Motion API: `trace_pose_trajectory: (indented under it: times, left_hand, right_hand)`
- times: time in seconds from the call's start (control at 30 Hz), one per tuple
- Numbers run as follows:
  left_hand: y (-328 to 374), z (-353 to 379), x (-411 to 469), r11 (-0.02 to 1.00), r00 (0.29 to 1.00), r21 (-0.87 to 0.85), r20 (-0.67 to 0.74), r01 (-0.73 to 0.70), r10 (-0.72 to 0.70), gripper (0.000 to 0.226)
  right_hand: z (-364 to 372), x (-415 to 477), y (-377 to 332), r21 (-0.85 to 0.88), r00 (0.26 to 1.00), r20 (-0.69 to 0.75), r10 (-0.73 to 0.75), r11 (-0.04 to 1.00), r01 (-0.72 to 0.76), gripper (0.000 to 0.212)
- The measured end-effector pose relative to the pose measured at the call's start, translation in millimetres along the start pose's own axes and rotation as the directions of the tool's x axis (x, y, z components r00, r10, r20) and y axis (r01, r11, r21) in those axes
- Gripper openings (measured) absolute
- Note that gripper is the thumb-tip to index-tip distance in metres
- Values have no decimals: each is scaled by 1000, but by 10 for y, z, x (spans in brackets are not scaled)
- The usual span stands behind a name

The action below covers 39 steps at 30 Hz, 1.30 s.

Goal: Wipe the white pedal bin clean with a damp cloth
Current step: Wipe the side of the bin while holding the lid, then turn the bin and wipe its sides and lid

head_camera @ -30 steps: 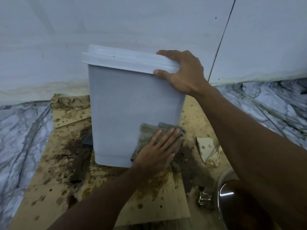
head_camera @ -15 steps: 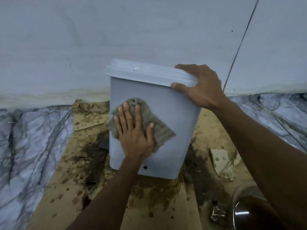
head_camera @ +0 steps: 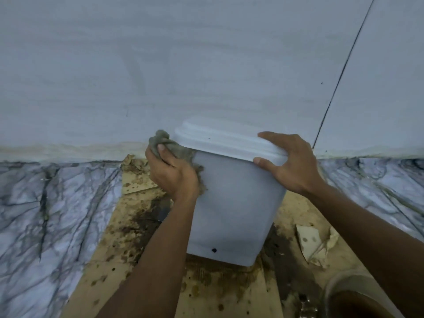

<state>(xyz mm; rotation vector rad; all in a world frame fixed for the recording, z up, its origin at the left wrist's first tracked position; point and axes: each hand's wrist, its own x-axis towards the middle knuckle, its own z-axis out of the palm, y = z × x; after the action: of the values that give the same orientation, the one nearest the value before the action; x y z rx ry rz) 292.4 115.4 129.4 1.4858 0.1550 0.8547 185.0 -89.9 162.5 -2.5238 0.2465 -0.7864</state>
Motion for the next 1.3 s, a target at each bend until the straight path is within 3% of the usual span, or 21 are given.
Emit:
trace_pose_trajectory:
  times: [0.07,0.13,0.17,0.2,0.27,0.3,0.33,0.37,0.5,0.57,0.63,0.73,0.87,0.97,1.17,1.3]
  left_hand:
    - [222,-120,156,996,996,-19,30,-83,83,34]
    - [426,-180,324,978,951,8,235,-209,202,36]
    - [522,-193,395,960,886,17,390,-280,251,35]
    - [606,-191,453,939,776,4,564,-344,282,32]
    - [749,-178,516,864,436,7,866,-503,246,28]
    - [785,-174,537,793,269,23,946,-609,179,30]
    - [802,-184,560,720,158,34,982,-693,106,32]
    - [821,-209,587,679,114,48,992,-733,53,34]
    - [898,-391,742,779,211,148,977,-610,-20,34]
    - [946,-540,749,837,161,167,982,-521,-96,44]
    - [948,-650,778,820,87,190,982,-540,-171,65]
    - [920,-723,898,792,91,239,969,-562,-228,74]
    - [876,-778,917,756,44,171,982,-632,-185,81]
    - [837,-785,868,775,71,142,990,-616,-124,82]
    - [875,-729,949,803,14,145,986,-578,-168,75]
    - [902,-766,795,790,80,102,995,-604,-67,71]
  right_hand:
    - [-54,-70,-64,-22,1000,25,6,1000,-6,59]
    - [-124,-142,-159,-85,998,56,-6,996,11,60]
    - [-160,-173,-217,-118,997,77,-18,993,27,61]
    - [-193,-198,-278,-150,994,105,-33,987,48,62]
    - [-251,-230,-374,-209,981,184,-57,973,95,62]
    - [-275,-243,-407,-227,972,229,-56,968,109,63]
    - [-292,-258,-431,-226,962,271,-47,968,111,66]
    - [-305,-283,-452,-215,951,307,-36,971,106,68]
    - [-333,-385,-510,-226,895,443,-49,960,165,73]
    - [-346,-415,-537,-270,850,525,-40,939,211,81]
    - [-354,-436,-555,-313,833,551,-50,913,262,86]
    - [-348,-489,-554,-342,838,537,-92,885,317,89]
    - [-330,-531,-539,-345,854,512,-92,889,302,88]
    - [-308,-527,-519,-354,862,500,-89,887,297,88]
    - [-294,-539,-499,-337,868,486,-98,896,290,87]
    - [-284,-535,-492,-346,874,477,-94,894,285,87]
